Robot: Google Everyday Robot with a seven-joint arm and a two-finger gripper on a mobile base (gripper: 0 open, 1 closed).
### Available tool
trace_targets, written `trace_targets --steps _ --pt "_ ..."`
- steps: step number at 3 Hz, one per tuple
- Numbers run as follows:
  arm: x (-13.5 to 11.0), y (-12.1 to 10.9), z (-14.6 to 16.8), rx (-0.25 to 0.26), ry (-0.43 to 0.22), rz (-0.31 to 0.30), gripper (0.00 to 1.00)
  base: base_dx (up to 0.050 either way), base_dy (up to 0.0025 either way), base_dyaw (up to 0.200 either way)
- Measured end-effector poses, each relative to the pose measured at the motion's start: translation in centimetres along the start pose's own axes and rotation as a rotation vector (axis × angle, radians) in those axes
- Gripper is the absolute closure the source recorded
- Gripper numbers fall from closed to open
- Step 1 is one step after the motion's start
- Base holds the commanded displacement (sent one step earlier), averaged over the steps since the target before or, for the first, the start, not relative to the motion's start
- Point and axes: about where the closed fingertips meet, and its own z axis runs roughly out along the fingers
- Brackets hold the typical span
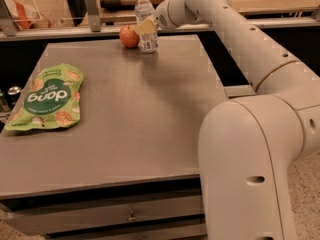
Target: Move blue plastic bottle near apple
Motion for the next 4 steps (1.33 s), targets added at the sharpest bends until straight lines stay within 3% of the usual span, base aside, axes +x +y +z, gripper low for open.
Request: trace_targets --steps 1,4 --pt "0.17 0.01 0.06 -0.007 0.001 0.005 0.0 0.0 0.0 0.0" --pt "0.08 0.49 -0.08 -0.034 -0.005 0.001 0.0 0.0 0.0 0.0"
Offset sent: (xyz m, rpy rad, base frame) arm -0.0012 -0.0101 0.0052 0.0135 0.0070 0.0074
